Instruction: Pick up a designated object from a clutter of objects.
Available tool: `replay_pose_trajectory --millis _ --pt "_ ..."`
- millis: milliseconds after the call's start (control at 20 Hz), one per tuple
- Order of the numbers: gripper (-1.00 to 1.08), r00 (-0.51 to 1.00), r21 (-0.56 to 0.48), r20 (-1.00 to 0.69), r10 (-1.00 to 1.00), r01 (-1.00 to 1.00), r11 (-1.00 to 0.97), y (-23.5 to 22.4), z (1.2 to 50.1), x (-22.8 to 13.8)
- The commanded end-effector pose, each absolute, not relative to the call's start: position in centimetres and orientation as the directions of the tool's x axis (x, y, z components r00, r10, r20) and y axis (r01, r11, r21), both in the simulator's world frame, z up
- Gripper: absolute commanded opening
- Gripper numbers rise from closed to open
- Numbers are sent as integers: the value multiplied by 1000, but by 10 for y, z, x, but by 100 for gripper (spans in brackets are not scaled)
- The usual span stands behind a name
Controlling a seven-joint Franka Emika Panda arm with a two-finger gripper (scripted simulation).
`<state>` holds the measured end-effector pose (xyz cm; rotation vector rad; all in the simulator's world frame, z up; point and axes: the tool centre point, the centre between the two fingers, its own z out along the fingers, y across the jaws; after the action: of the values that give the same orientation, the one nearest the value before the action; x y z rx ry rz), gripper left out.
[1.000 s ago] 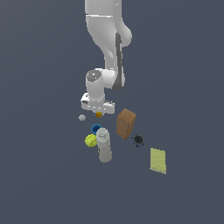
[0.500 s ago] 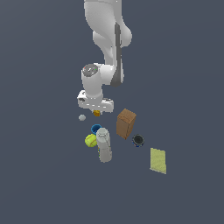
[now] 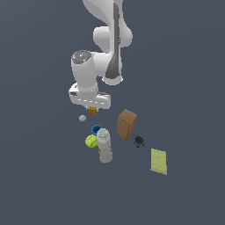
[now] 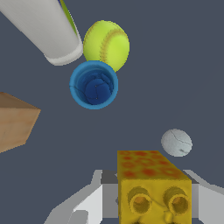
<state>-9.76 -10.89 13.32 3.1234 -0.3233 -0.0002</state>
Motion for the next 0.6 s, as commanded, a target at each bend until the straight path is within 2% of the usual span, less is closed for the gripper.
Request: replay_pose_trajectory --millis 0,550 --pt "-100 979 2 0 -205 -205 -979 -114 154 -89" --pt "-100 979 2 0 -205 -205 -979 -136 247 -45"
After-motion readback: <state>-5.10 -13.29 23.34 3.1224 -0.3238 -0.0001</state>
